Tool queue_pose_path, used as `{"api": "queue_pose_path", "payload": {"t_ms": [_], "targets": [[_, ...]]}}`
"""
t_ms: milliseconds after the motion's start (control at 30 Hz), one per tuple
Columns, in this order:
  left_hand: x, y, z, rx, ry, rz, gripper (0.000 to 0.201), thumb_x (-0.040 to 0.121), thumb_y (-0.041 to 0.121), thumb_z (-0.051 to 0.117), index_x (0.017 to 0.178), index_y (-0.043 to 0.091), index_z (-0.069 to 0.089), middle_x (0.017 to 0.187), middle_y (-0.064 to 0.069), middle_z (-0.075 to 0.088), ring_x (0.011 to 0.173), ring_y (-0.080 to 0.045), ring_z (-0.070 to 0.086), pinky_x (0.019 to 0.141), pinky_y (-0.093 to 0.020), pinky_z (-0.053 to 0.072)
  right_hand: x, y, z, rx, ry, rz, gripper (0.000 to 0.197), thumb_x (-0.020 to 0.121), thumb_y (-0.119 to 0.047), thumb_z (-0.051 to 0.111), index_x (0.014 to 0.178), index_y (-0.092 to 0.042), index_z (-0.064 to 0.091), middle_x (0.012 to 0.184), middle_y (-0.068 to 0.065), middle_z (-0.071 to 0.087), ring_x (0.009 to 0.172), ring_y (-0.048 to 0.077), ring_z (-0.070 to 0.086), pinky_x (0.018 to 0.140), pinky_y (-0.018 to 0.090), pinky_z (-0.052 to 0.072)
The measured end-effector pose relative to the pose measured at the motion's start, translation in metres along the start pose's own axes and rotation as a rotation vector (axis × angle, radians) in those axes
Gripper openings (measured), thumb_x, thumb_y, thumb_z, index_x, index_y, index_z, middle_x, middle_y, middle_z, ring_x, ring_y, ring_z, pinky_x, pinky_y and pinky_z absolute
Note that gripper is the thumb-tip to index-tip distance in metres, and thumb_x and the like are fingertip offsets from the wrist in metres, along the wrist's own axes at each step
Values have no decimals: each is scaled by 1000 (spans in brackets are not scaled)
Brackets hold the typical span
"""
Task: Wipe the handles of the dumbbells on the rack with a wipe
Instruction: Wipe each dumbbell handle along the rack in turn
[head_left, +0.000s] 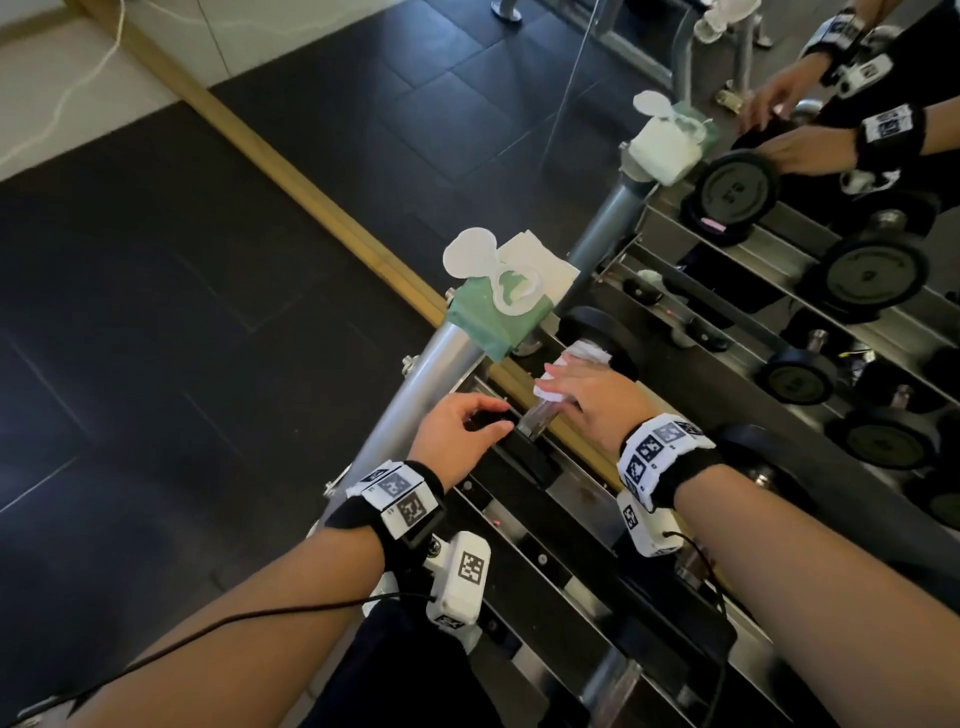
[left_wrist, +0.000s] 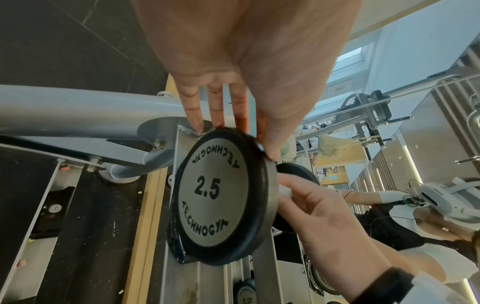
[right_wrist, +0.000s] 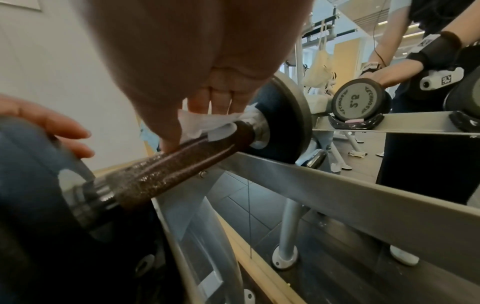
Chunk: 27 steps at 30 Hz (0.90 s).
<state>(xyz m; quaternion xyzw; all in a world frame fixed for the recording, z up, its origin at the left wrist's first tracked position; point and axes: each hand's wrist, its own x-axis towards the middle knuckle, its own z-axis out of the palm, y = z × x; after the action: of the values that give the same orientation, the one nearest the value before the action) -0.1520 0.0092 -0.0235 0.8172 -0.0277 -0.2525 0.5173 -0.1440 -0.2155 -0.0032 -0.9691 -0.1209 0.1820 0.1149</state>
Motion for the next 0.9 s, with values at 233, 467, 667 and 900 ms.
{"api": "queue_pose_path", "payload": {"t_ms": [233,467,667,900], "targets": [[7,-3,-3,24,-29,-28,24,85,38,73,108,34,70,116,12,61,108,-4,53,77,-11,34,-14,-29,7,-61,-96,92,44,97,-11,53,137,-29,50,143,6,46,122,28,56,105,42,45],[8,2,-5,20,-63,-60,21,85,38,73,105,35,68,112,6,62,104,-13,60,93,-36,52,-4,-14,-24,-191,-99,0,40,93,-7,54,130,-23,55,127,3,54,106,20,62,91,25,44],[4,3,-4,2,-55,-54,18,86,38,72,104,35,68,109,5,63,101,-15,62,93,-42,54,-1,-6,-15,-107,-115,173,51,96,-3,50,141,-27,47,151,3,42,129,26,53,108,43,44],[4,0,-3,-1,-41,-25,19,87,37,71,106,35,69,113,5,64,102,-10,59,91,-30,50,-15,-25,20,-32,-184,8,43,99,-11,45,136,-29,55,146,8,42,127,33,50,101,45,43]]}}
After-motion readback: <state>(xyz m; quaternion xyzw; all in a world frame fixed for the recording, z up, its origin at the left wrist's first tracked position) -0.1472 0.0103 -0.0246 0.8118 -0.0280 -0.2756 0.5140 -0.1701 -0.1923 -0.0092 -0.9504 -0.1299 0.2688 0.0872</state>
